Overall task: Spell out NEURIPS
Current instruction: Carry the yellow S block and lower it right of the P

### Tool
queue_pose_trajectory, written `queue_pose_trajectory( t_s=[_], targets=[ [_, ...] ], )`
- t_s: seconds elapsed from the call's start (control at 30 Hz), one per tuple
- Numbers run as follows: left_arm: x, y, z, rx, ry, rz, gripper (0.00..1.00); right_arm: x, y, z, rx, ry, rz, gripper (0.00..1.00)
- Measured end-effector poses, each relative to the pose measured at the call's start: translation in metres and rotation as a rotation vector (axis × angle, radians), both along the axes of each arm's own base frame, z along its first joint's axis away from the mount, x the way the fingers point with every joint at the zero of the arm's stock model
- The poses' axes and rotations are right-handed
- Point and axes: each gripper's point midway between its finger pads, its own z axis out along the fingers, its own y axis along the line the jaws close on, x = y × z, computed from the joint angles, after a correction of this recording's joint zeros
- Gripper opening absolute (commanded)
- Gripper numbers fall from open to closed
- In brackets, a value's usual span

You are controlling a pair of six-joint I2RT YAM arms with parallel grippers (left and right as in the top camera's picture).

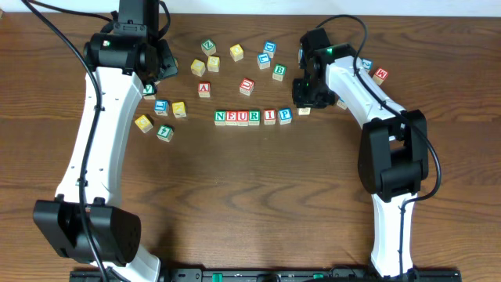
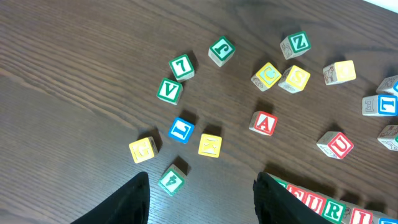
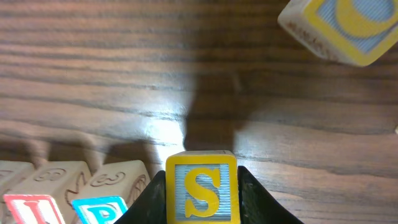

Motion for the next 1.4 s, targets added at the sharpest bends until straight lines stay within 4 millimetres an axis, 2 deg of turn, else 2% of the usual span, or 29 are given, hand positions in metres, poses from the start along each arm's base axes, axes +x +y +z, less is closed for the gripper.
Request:
queue_pose_trajectory(
  t_s=[0.1, 0.27, 0.47, 0.6, 0.63, 0.73, 0.9, 0.97, 1.1, 1.2, 1.4],
  targets=[
    [0.0, 0.0, 0.0, 0.001, 0.0, 0.0, 0.53, -0.005, -0.001, -0.003, -0.003, 0.017, 0.011, 0.28],
    [0.0, 0.0, 0.0, 0.001, 0.0, 0.0, 0.53, -0.011, 0.001, -0.006, -0.01, 0.034, 0.03, 0.39],
    [0.0, 0.0, 0.0, 0.0, 0.0, 0.0, 0.53, -0.016, 0.01, -0.006, -0.012, 0.04, 0.072, 0.31],
    [0.0, 0.0, 0.0, 0.0, 0.0, 0.0, 0.53, -0.021, 0.008, -0.006, -0.017, 0.061, 0.074, 0.33],
    [0.0, 0.0, 0.0, 0.0, 0.0, 0.0, 0.53, -0.023, 0.007, -0.005, -0.019, 0.065, 0.074, 0.36],
    [0.0, 0.0, 0.0, 0.0, 0.0, 0.0, 0.53, -0.023, 0.005, 0.008, -0.014, 0.051, 0.078, 0.39],
    [0.0, 0.0, 0.0, 0.0, 0.0, 0.0, 0.53, -0.013, -0.009, 0.043, -0.004, -0.026, 0.047, 0.33],
    [0.0, 0.0, 0.0, 0.0, 0.0, 0.0, 0.53, -0.009, -0.015, 0.048, -0.014, -0.045, 0.035, 0.29],
    [0.0, 0.0, 0.0, 0.0, 0.0, 0.0, 0.53, -0.004, -0.024, 0.045, -0.035, -0.052, 0.021, 0.21],
    [0.0, 0.0, 0.0, 0.0, 0.0, 0.0, 0.53, -0.001, -0.025, 0.04, -0.042, -0.054, 0.019, 0.19],
    [0.0, 0.0, 0.0, 0.0, 0.0, 0.0, 0.53, 0.0, -0.028, 0.015, -0.074, -0.019, 0.017, 0.17]
  ],
)
